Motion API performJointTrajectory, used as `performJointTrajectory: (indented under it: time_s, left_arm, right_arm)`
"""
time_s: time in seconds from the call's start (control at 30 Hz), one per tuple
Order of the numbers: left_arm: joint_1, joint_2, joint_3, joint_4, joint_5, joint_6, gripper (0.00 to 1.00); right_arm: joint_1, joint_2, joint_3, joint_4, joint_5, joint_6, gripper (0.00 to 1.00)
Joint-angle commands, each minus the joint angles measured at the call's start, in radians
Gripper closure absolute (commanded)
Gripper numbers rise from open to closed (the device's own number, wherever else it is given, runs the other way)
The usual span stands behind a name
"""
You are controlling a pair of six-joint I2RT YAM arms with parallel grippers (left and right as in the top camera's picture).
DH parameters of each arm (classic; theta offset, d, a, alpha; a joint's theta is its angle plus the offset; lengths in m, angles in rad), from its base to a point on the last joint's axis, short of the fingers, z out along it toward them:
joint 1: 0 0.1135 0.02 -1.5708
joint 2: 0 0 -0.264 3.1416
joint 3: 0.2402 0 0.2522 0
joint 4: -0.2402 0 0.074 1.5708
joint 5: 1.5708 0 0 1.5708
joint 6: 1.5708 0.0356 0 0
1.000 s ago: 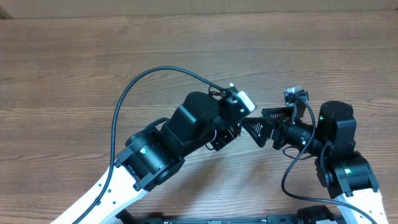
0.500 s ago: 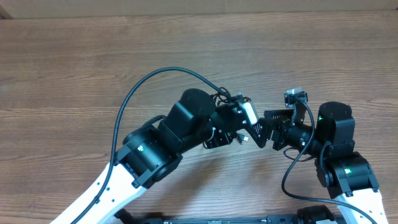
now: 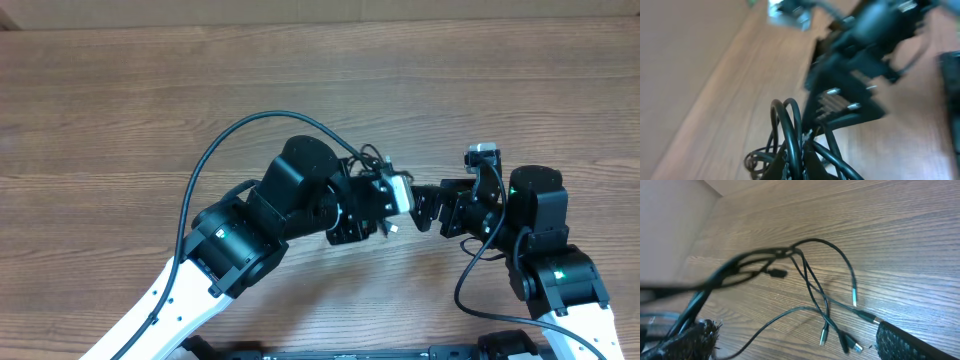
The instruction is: Untangle cables
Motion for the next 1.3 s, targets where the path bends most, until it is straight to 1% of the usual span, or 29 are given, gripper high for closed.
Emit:
performJointTrajectory:
  time_s: [0.0,0.17,0.3,0.47,0.53,0.7,0.77,0.9,1.07,1.27]
  left_arm:
    - [0.003,-0.003,0.018,0.003,0.171,0.051,0.96]
    - [0.003,-0.002,0.018,0.016,0.254,0.071,0.96]
    - [0.003,0.009,0.018,0.051,0.254,0.069,0.96]
    - [0.013,0.021,0.018,0.078,0.235,0.065,0.96]
    - [0.02,0.022,0.018,0.09,0.187,0.021,0.96]
    - [0.053,0.022,0.018,0.128,0.034,-0.147,0.96]
    - [0.064,0.022,0.018,0.129,0.025,-0.181,0.96]
    - [0.073,0.022,0.018,0.128,0.09,-0.194,0.96]
    - [0.072,0.022,0.018,0.131,0.224,-0.193,0.96]
    - [0.071,0.022,0.018,0.127,0.397,-0.193,0.96]
  right_arm:
    - [-0.003,-0.013,0.006,0.0,0.018,-0.008,0.0]
    - [-0.003,-0.013,0.006,0.004,-0.011,-0.009,0.0]
    - [-0.003,-0.013,0.006,0.023,-0.126,-0.08,0.0]
    - [-0.003,-0.013,0.006,0.026,-0.145,-0.087,0.0]
    - [-0.003,-0.013,0.006,0.025,-0.146,-0.087,0.0]
    - [-0.003,-0.013,0.006,0.024,-0.15,-0.087,0.0]
    - [-0.003,-0.013,0.006,0.026,-0.15,-0.087,0.0]
    - [-0.003,-0.013,0.006,0.05,-0.2,-0.087,0.0]
    - [-0.003,-0.013,0.006,0.122,-0.309,-0.085,0.0]
    - [-0.003,-0.013,0.006,0.128,-0.31,-0.075,0.0]
